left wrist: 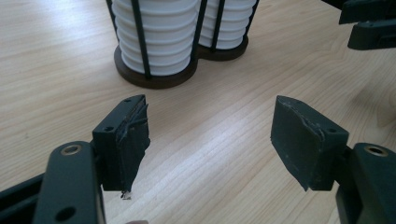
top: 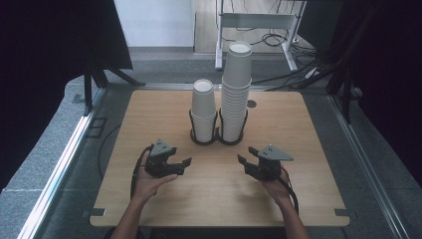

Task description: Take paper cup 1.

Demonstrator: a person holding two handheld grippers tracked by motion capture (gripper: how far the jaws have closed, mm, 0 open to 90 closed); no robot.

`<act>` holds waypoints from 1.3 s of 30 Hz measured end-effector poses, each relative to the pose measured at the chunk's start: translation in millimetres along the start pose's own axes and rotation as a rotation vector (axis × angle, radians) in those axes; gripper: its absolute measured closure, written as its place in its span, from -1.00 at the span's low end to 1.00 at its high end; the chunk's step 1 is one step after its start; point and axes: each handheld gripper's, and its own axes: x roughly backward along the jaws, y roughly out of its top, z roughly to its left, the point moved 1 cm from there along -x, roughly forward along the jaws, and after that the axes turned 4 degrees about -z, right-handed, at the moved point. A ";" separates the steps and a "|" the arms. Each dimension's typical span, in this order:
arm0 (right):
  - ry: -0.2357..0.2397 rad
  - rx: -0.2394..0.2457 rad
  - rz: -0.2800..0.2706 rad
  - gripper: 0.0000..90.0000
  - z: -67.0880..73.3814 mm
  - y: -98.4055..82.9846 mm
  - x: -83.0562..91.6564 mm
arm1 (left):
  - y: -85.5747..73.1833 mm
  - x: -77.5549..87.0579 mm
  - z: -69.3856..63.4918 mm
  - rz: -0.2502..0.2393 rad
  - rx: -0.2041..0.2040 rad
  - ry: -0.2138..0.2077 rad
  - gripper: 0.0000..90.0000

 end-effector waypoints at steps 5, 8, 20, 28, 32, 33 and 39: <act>0.031 -0.016 -0.017 0.21 0.6 5.7 -6.7 | -1.6 3.3 -2.2 -0.011 -0.029 -0.025 -0.40; 0.051 -0.022 -0.024 0.27 1.1 8.6 -11.3 | -1.5 4.7 -3.3 -0.022 -0.035 -0.032 -0.40; 0.060 0.036 -0.029 0.57 13.9 29.3 -43.3 | -4.2 10.2 -1.4 -0.025 -0.025 -0.010 -0.41; 0.106 0.031 -0.057 0.78 19.2 39.9 -53.4 | -5.6 7.4 -6.4 -0.021 -0.035 -0.015 -0.40; 0.132 0.026 -0.055 0.88 22.0 43.5 -59.4 | -6.9 5.9 -8.6 -0.013 -0.040 -0.020 -0.41; 0.146 0.017 -0.060 0.91 22.8 44.2 -61.0 | -6.6 6.1 -8.7 -0.018 -0.040 -0.018 -0.41; 0.173 -0.004 -0.051 0.98 26.8 41.1 -75.4 | -3.5 7.4 -8.2 -0.046 -0.039 -0.019 -0.40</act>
